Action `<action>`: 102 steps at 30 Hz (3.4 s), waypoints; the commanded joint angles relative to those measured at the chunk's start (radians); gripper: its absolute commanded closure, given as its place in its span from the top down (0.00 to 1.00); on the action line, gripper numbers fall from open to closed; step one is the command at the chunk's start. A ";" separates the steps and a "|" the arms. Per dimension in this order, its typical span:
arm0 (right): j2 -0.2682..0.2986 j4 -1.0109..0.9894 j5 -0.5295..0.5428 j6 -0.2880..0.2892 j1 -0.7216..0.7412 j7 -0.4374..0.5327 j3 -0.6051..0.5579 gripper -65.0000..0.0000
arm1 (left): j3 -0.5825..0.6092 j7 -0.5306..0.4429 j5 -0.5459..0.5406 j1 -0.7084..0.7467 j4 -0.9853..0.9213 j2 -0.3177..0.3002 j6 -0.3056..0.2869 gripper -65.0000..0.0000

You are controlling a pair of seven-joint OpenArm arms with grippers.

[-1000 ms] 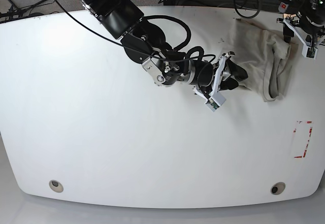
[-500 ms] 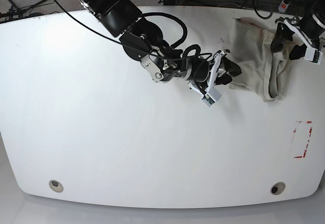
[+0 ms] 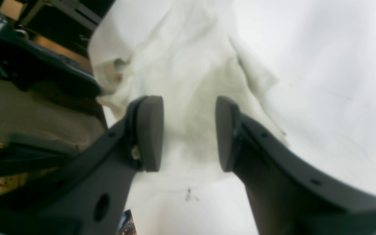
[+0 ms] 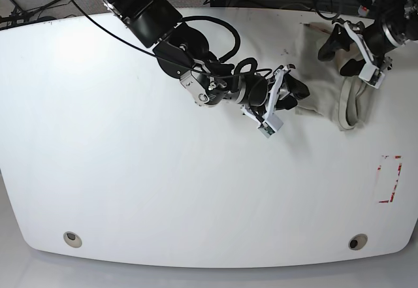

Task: Fold the T-shirt properly
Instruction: 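Grasp the shirt edges with both grippers and pull the bundle open, then pull the shirt corners with both grippers to square the folded shirt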

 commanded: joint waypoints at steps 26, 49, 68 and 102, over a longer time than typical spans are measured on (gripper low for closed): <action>-0.038 -0.050 -0.089 0.011 0.061 0.028 -0.002 0.37 | -0.313 -0.020 0.283 -0.043 -0.151 -0.031 0.001 0.60; -0.119 -0.235 -0.166 0.019 0.063 0.086 -0.140 0.37 | -0.104 -0.172 0.819 -0.126 -0.119 0.222 0.001 0.60; 0.272 -0.002 0.104 0.011 0.058 0.083 0.000 0.37 | 0.299 -0.200 0.823 -0.337 -0.222 0.218 0.001 0.60; 0.140 -0.309 -0.321 0.020 0.181 0.174 0.145 0.37 | 0.054 -0.206 0.823 -0.472 -0.441 0.158 0.001 0.60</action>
